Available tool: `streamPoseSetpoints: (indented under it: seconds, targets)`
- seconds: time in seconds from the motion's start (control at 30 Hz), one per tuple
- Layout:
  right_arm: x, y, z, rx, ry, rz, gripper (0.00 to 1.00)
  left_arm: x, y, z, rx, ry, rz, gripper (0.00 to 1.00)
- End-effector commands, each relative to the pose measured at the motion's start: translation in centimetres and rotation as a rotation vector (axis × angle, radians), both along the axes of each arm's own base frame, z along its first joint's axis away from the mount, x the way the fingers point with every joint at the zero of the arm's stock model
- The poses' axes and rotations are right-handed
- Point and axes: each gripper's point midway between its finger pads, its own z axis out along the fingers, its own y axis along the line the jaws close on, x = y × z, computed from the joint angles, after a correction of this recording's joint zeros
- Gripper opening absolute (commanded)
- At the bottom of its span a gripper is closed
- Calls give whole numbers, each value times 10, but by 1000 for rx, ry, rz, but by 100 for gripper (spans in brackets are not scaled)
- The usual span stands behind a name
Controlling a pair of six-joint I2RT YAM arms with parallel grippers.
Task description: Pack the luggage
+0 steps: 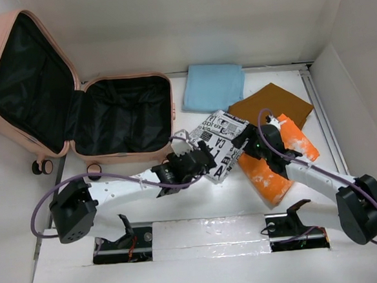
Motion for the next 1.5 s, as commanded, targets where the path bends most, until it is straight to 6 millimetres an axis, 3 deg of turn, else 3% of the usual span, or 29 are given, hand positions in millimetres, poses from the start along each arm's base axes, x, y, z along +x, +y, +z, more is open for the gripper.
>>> streamPoseSetpoints:
  seconds: [0.0, 0.13, 0.2, 0.27, 0.33, 0.37, 0.4, 0.43, 0.5, 0.6, 0.67, 0.7, 0.8, 0.87, 0.9, 0.93, 1.03, 1.1, 1.2, 1.23, 1.27, 1.3, 1.33, 1.37, 1.4, 1.43, 1.47]
  targets:
    - [4, 3, 30, 20, -97, 20, 76, -25, 8, -26, 13, 82, 54, 94]
    - [-4, 2, 45, 35, -143, 36, 76, -30, 20, -71, 7, 186, 204, 89]
    - [-6, 3, 50, 46, -153, 45, 76, -24, 15, -70, -17, 179, 248, 89]
    - [-14, 4, 43, 36, -138, 70, 76, -11, 23, -79, -13, 160, 327, 85]
    - [-19, 2, 42, 34, -134, 70, 76, 2, 18, -78, -44, 154, 360, 84]
    - [-21, 1, 42, 36, -138, 70, 76, 4, 20, -91, -25, 179, 368, 82]
    - [-24, -1, 39, 35, -135, 70, 76, 14, 21, -93, -33, 188, 392, 82]
    - [-25, -1, 48, 47, -162, 70, 76, 19, 17, -93, -41, 199, 399, 79]
    - [-29, -3, 43, 46, -161, 70, 76, 26, 16, -109, -15, 240, 403, 78]
    - [-31, -1, 50, 57, -183, 79, 76, 27, 9, -125, -7, 290, 387, 65]
    - [-33, -2, 56, 64, -198, 79, 76, 31, 11, -127, -27, 293, 395, 54]
    - [-32, -3, 56, 60, -200, 71, 76, 29, 10, -130, -35, 302, 388, 44]
    - [-33, -4, 64, 60, -220, 74, 76, 29, 13, -133, -64, 288, 371, 31]
    - [-32, -3, 68, 64, -229, 74, 76, 35, 12, -128, -83, 266, 359, 7]
    - [-31, 0, 74, 75, -238, 86, 76, 37, 9, -127, -94, 252, 345, 0]
    - [-31, 0, 74, 75, -238, 86, 76, 40, 9, -128, -72, 242, 302, 0]
    - [-33, 2, 84, 85, -247, 99, 75, 53, -1, -110, -115, 186, 227, 0]
    - [-33, 5, 97, 90, -279, 112, 75, 59, -6, -83, -93, 102, 139, 0]
    - [-34, 2, 113, 91, -313, 105, 75, 73, -34, -12, -107, -90, -56, 0]
    - [-32, 0, 117, 91, -323, 93, 75, 81, -40, 2, -85, -137, -116, 0]
    - [-32, -2, 123, 81, -341, 89, 75, 92, -58, 42, -104, -180, -168, 0]
    - [-32, -5, 129, 80, -351, 76, 75, 95, -66, 55, -89, -187, -235, 0]
    - [-31, -6, 140, 83, -368, 66, 75, 96, -64, 51, 32, -176, -328, 0]
    - [-31, -9, 147, 75, -382, 57, 75, 109, -77, 95, 16, -233, -357, 0]
    - [-31, -9, 151, 67, -388, 61, 75, 108, -84, 103, 45, -248, -422, 0]
    - [-31, -12, 158, 70, -405, 48, 75, 123, -79, 102, 103, -246, -422, 0]
    - [-30, -12, 166, 77, -419, 47, 75, 124, -70, 95, 178, -194, -440, 0]
